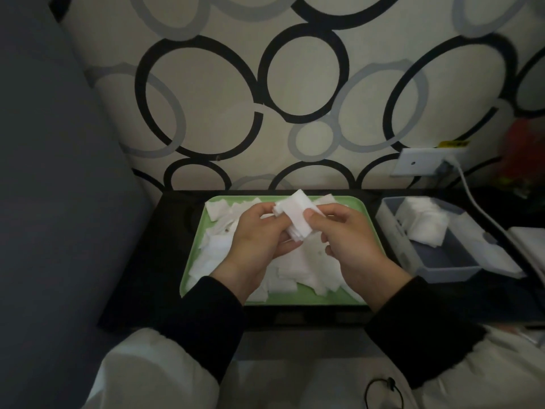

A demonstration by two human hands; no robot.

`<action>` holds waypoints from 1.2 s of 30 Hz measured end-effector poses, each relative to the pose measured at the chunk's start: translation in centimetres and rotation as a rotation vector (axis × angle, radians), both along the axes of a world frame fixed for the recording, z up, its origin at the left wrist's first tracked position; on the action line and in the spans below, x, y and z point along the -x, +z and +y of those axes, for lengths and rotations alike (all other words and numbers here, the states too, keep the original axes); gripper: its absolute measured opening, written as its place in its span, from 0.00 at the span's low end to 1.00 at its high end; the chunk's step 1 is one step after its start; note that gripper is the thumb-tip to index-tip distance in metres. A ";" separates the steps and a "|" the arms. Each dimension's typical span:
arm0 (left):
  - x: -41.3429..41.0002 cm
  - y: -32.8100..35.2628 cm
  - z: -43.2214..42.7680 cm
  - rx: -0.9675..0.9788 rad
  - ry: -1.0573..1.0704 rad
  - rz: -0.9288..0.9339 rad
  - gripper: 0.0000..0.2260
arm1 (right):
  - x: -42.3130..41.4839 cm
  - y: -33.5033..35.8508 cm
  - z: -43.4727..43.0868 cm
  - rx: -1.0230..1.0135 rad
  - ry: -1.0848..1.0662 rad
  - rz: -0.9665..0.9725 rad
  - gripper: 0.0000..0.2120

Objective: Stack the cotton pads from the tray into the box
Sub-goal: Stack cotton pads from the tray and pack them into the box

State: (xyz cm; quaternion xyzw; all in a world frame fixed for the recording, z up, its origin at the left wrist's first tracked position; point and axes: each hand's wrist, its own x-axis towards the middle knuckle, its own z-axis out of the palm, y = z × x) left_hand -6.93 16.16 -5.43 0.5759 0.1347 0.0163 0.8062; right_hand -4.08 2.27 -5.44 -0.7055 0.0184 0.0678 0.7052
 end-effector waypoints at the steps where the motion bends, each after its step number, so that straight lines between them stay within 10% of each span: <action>1: -0.1 0.0 -0.2 0.006 -0.005 0.000 0.11 | 0.0 0.0 -0.2 0.022 -0.005 -0.013 0.08; 9: -0.8 0.5 -2.6 0.085 -0.061 -0.018 0.13 | -0.2 -0.4 -1.5 0.086 -0.131 -0.107 0.07; 19: -2.0 -1.1 -6.8 -0.266 -0.163 -0.131 0.09 | -1.3 2.0 -8.5 0.280 -0.013 -0.135 0.23; 36: -4.0 -3.7 -16.0 -0.370 -0.341 0.042 0.09 | -7.9 2.3 -22.8 0.980 0.153 -0.208 0.06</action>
